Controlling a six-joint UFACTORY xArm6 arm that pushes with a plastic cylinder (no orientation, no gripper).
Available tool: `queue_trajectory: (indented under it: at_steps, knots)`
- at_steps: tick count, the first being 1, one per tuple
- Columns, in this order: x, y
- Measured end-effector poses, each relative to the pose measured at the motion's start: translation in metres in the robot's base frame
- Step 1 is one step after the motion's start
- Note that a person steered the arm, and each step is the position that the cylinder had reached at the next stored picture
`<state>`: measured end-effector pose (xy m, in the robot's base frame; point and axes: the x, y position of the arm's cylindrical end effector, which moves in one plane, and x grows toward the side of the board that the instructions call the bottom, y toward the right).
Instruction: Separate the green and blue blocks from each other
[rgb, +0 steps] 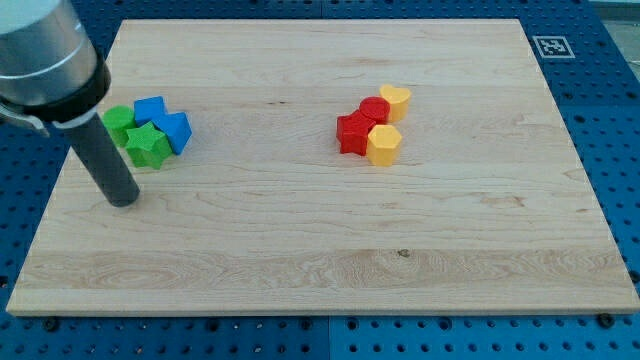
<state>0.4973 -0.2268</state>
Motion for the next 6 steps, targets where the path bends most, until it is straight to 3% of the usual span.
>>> queue_trajectory:
  at_steps: [2,4,6]
  knots:
    - [-0.046,-0.061]
    - [-0.110,-0.061]
    - [-0.102,-0.040]
